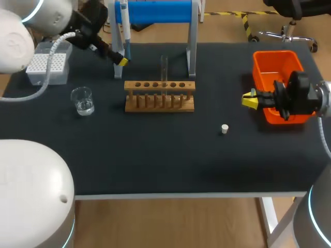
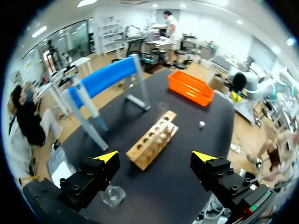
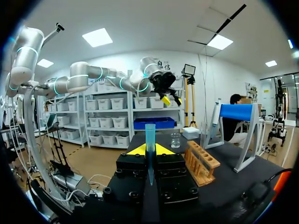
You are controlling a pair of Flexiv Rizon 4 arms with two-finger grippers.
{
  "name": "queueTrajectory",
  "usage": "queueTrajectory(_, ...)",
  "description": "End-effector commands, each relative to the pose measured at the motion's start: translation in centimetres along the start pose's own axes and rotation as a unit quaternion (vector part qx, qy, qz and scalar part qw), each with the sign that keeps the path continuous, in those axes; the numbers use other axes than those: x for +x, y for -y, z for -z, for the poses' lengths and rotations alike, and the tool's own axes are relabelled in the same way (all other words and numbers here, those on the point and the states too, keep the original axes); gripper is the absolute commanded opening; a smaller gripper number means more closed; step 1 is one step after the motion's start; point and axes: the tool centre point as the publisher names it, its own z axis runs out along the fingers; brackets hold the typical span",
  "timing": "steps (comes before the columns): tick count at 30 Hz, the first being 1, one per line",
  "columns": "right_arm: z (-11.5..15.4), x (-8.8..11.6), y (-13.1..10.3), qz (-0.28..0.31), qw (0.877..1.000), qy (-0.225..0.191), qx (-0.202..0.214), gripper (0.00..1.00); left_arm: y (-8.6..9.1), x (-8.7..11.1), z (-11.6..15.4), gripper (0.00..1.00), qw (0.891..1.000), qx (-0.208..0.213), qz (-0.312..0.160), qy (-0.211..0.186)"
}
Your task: Invert the test tube, pick up the pipette, mount the tip to pipette, aspirate from beaker and dispense into the tube, eject the tip, return the pipette, and cap with the stopper.
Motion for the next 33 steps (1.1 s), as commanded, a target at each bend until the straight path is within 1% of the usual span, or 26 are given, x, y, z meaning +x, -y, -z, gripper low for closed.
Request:
queueTrajectory(1,0.1,0.1,0.0,0.000,1.000,0.000,0.001,0.00,0.0,-0.9,0.2,1.00,0.999,0.001,0.023,0.035)
queueTrajectory(4,0.1,0.1,0.0,0.000,1.000,0.000,0.001,0.00,0.3,-2.0,0.2,1.00,0.997,0.007,0.043,0.060)
queueTrajectory(12,0.1,0.1,0.0,0.000,1.000,0.000,0.001,0.00,0.7,-4.7,-0.5,1.00,0.989,0.021,0.090,0.112)
queueTrajectory(19,0.1,0.1,0.0,0.000,1.000,0.000,0.001,0.00,1.0,-6.8,-1.1,1.00,0.979,0.035,0.127,0.157)
queueTrajectory(23,0.1,0.1,0.0,0.000,1.000,0.000,0.001,0.00,1.1,-7.7,-1.4,1.00,0.971,0.033,0.150,0.185)
queueTrajectory(27,0.1,0.1,0.0,0.000,1.000,0.000,0.001,0.00,1.4,-8.6,-1.6,1.00,0.968,0.041,0.158,0.191)
queueTrajectory(28,0.1,0.1,0.0,0.000,1.000,0.000,0.001,0.00,1.5,-8.9,-1.7,1.00,0.968,0.037,0.160,0.192)
queueTrajectory(33,0.1,0.1,0.0,0.000,1.000,0.000,0.001,0.00,1.5,-8.9,-1.7,1.00,0.968,0.037,0.160,0.192)
